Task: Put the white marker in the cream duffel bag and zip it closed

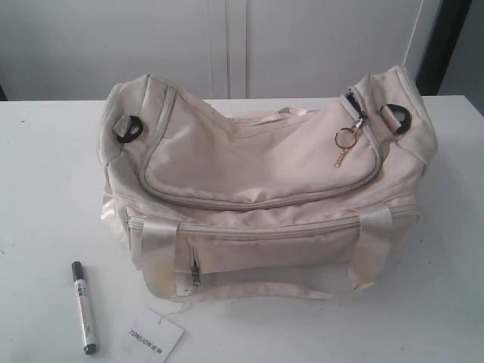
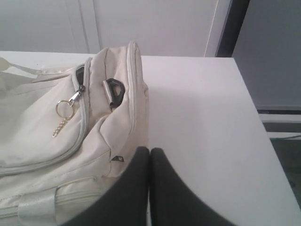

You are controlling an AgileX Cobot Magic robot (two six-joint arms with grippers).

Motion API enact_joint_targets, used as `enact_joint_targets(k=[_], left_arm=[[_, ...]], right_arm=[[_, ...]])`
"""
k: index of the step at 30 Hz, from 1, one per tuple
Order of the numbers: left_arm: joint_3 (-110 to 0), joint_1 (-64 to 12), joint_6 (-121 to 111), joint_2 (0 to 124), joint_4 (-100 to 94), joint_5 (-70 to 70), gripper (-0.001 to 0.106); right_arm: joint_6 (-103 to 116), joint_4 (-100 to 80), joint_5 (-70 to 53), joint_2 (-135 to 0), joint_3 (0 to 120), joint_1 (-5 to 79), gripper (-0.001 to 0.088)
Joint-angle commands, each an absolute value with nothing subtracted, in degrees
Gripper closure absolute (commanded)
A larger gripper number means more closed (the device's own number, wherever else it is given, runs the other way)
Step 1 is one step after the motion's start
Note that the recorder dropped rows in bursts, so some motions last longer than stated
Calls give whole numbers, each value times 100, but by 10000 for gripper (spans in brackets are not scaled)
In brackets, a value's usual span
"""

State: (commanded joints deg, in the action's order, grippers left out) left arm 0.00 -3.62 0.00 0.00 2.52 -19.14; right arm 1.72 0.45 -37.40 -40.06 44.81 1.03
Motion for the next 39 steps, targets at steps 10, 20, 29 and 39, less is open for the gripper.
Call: enact_joint_targets(k=[10,20,29,39], left_arm=[[0,-362,0,0,252,-1914,1053],[0,-362,0,0,252,-1914,1053],[0,-362,0,0,252,-1914,1053],[0,-362,0,0,252,-1914,1053]], right_arm=[[147,45,-4332,-4804,5068,103,868],[109,45,-4731,-5559,5625,103,868],[-62,329,-4951,-6134,6179,103,868],[-284,797,-4999,-6717,6657,114,868]])
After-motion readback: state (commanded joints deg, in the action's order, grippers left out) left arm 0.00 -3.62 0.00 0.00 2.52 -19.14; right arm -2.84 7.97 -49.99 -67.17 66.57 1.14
